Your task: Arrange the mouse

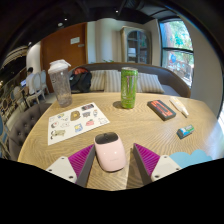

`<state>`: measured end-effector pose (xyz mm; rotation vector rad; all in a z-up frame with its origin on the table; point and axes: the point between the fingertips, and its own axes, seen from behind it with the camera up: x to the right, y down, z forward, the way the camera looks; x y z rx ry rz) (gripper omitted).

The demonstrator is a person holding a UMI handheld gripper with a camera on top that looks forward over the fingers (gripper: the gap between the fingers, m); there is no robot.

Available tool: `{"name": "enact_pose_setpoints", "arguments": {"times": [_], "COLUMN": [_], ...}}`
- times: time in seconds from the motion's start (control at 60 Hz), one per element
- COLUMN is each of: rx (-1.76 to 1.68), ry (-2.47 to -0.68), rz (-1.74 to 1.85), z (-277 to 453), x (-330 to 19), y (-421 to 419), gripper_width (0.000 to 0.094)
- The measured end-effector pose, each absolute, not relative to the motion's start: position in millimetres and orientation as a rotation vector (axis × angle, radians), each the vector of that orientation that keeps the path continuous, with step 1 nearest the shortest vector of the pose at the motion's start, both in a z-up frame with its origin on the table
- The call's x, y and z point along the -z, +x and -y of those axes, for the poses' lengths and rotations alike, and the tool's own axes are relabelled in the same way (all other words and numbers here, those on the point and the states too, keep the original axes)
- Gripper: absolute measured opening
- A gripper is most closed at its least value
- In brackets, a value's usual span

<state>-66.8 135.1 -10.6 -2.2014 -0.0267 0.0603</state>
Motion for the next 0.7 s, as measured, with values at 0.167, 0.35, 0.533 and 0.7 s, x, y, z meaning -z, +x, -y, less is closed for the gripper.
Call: {"name": "enact_pose_setpoints", "arguments": {"times": [0.167, 0.35, 0.533, 0.7], "rx": [-0.035, -0.067, -0.122, -0.153], "ry": [-2.203, -2.209, -2.136, -2.012], "rz": [-0.008, -0.021, 0.058, 0.127], "z": [-158, -152, -118, -53], "x": [12, 12, -29, -94], "y": [-54, -55, -58, -7], "gripper_width": [0.0574, 0.0511, 0.0409, 0.0408]}}
